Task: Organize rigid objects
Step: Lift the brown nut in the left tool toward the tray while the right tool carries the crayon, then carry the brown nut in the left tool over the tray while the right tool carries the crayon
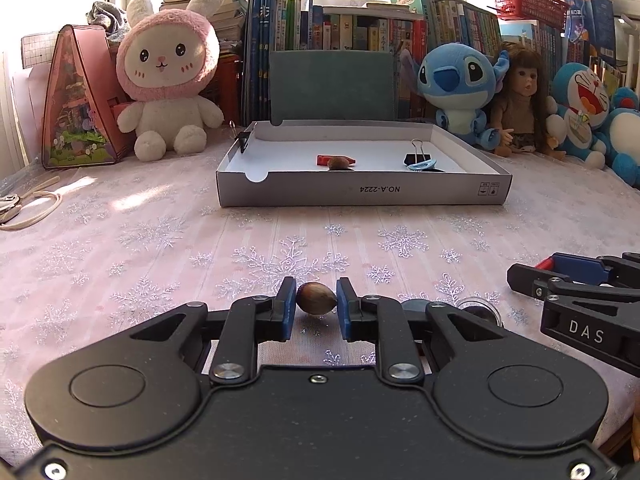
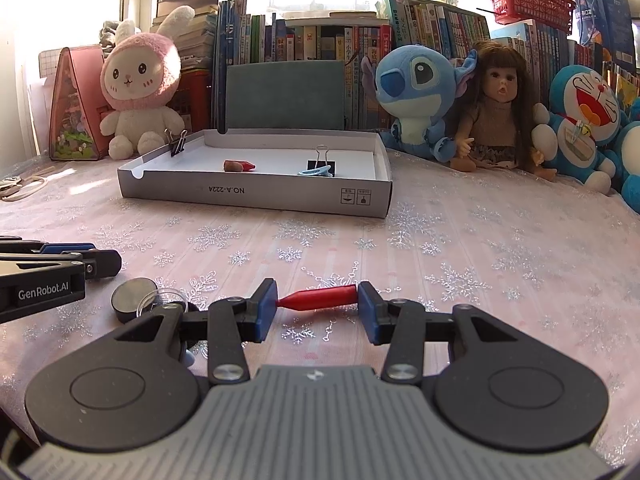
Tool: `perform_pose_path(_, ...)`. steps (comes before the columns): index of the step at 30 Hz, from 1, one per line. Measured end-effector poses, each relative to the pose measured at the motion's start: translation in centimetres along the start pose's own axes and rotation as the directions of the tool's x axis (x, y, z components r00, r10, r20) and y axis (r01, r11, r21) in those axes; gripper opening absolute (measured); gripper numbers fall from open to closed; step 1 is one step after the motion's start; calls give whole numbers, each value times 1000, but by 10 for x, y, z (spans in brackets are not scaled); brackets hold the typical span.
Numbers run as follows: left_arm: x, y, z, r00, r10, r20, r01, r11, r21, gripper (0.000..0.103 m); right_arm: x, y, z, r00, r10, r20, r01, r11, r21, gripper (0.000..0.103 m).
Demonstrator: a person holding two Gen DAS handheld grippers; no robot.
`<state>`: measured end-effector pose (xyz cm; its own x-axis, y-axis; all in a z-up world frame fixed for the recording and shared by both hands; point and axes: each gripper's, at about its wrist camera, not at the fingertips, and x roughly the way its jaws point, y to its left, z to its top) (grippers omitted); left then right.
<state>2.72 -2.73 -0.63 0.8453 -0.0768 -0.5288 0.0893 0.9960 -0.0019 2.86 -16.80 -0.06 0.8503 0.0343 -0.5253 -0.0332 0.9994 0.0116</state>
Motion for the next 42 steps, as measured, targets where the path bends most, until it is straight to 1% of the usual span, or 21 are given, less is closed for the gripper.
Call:
perform_pose_path(4, -2, 1, 8, 1000, -2, 11, 2, 1000, 5, 20, 1, -1, 5, 1000, -2, 6, 1, 1000, 11, 49)
perform_pose_path(13, 8, 5, 33, 999, -36, -3, 36, 999, -28, 20, 7, 0, 21, 1000, 8, 20, -8, 1000, 24, 49)
perform_pose_path(18, 16, 9, 53, 998, -59, -5, 59, 997, -47, 20, 17, -8, 38, 999, 36, -15, -35, 996, 79, 49)
perform_pose_path(25, 30, 13, 68, 997, -78, -22, 76, 995, -67, 20, 27, -16, 54, 999, 31, -31, -27, 993, 115, 49)
perform_pose_path(33, 43, 8, 80, 994, -106, -31, 104, 992, -74, 20, 34, -17, 68, 999, 27, -22, -24, 992, 121, 49)
perform_pose_path(37, 50, 8, 86, 992, -121, -31, 118, 989, -88, 20, 42, -19, 75, 999, 32, -32, -27, 991, 133, 49)
perform_pose_path(42, 63, 5, 96, 991, -130, -36, 127, 989, -74, 20, 55, -22, 84, 997, 39, -62, -30, 990, 141, 49)
